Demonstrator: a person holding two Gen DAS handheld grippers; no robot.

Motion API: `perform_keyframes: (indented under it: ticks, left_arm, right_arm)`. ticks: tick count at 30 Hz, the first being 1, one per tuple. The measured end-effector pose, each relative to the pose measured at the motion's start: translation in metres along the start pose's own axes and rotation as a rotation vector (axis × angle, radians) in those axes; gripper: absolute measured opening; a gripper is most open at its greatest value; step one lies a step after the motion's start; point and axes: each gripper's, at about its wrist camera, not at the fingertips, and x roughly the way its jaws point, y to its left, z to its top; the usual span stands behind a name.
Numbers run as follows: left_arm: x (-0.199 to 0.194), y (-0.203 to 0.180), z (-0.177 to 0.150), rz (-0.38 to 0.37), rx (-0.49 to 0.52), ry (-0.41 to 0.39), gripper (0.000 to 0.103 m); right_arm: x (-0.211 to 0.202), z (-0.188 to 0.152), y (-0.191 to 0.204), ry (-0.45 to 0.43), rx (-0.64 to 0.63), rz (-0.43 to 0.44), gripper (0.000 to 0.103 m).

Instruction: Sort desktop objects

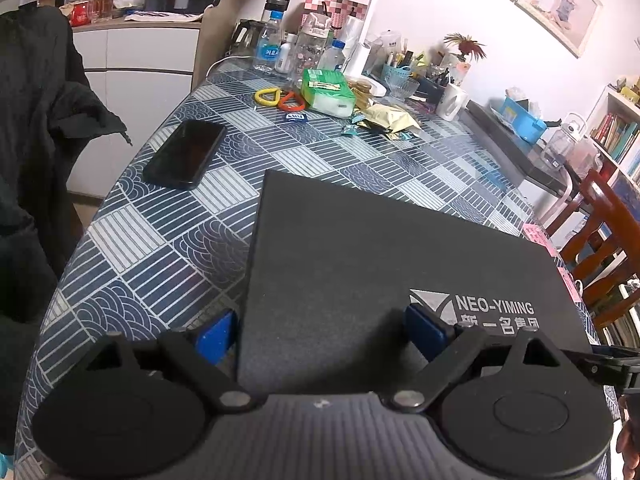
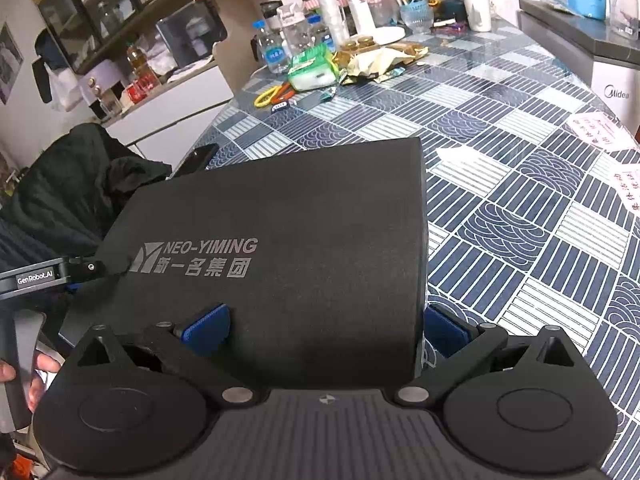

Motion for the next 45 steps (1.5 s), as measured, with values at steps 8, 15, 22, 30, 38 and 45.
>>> perform_keyframes:
  ticks: [8,15,22,30,38,45]
  left_arm:
    - [0.0,-0.005,0.01,0.03,0.021,0.043,0.103]
    - [-0.017,-0.034,0.027,0.07,0.099,0.026,0.103]
    - [-0.014,-0.085,0.035,0.017,0.2,0.034,0.103]
    - [0.011,-0.089,0.024,0.058,0.183,0.107,0.103]
    - [0.016,-0.104,0.016,0.188,0.273,0.109,0.103]
    - [0.012,-0.104,0.007,0.188,0.264,0.038,0.103]
  right_arm:
    - [0.001,0.006,0.002,0.016,0.013,-0.026,0.103]
    - [-0.016,0.019,0.027,-0.093,-0.094,-0.147,0.103]
    - [-0.02,0.03,0.043,-0.155,-0.058,-0.108,0.103]
    - [-0.003,0.024,0.044,-0.125,-0.021,-0.136,0.103]
    - [0.003,0.015,0.049,-0.139,-0.052,-0.151,0.103]
    - [0.002,0.007,0.053,-0.149,-0.105,-0.166,0.103]
